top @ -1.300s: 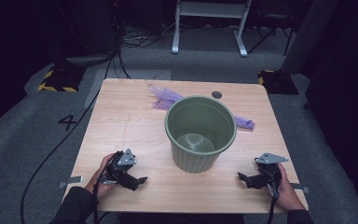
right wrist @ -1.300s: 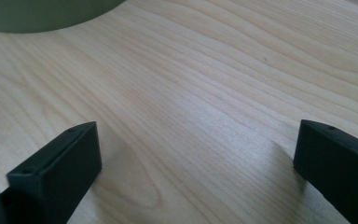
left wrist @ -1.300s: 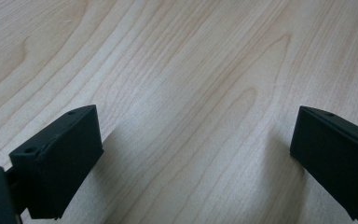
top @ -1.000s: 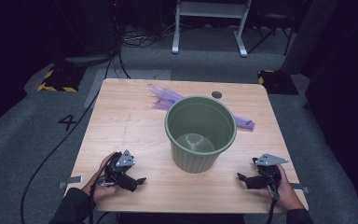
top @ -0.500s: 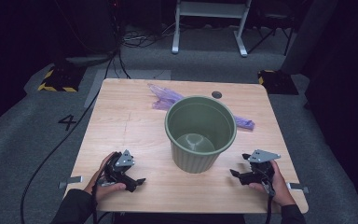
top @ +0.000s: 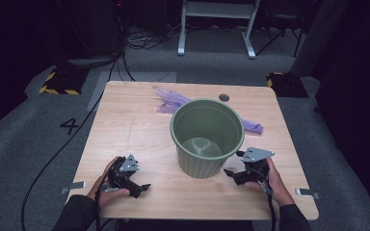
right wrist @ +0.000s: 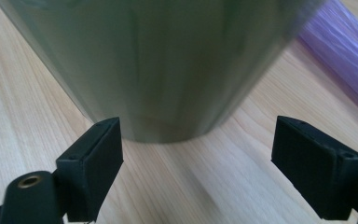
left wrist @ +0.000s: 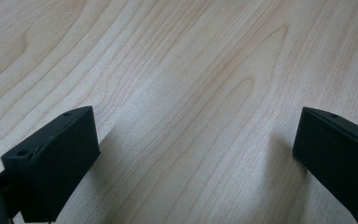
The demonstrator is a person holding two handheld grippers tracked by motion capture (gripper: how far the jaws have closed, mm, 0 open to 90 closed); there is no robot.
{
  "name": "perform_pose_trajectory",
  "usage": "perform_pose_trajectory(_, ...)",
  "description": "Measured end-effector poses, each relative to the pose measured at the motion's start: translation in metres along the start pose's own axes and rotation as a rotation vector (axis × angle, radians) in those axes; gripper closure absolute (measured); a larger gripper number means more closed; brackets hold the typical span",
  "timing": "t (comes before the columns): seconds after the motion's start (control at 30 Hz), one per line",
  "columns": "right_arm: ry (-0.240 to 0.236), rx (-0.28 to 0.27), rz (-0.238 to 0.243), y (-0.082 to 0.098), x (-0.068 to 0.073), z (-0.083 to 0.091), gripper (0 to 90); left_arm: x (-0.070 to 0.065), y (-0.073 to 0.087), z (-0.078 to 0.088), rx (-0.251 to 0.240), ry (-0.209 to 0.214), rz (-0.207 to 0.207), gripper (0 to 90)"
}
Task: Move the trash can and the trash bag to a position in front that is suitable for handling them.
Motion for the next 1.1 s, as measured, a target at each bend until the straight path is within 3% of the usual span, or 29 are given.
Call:
perform_pose_trajectory(0.17,-0.029,0.002,0.043,-0.008,0.01,-0.009,17.0,0.0,0.0,0.0,0.001,0.002,-0.004,0.0)
perform_pose_trajectory(0.27,-0.015,0.028,0.074,-0.01,0.014,-0.015,15.0,0.0,0.0,0.0,0.001,0.002,-0.003,0.0)
perform_pose_trajectory(0.63,-0.024,0.016,0.081,-0.018,0.022,-0.024,15.8,0.0,0.0,0.0,0.001,0.003,-0.004,0.0)
perform_pose_trajectory(0.73,-0.011,0.019,0.092,-0.022,0.027,-0.029,21.7,0.0,0.0,0.0,0.002,0.003,-0.004,0.0)
perform_pose_trajectory(1.1,-0.027,0.015,0.105,-0.04,0.043,-0.049,22.3,0.0,0.0,0.0,0.002,0.003,-0.005,0.0)
Point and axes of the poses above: each handheld gripper's, and its own axes: z roughly backward along the jaws, y roughly out of its underside, x roughly to its left, the point moved 6 cm from there along -z, roughly forward along the jaws, and after that the axes turned 1 degree about -z, right-handed, at the moved point
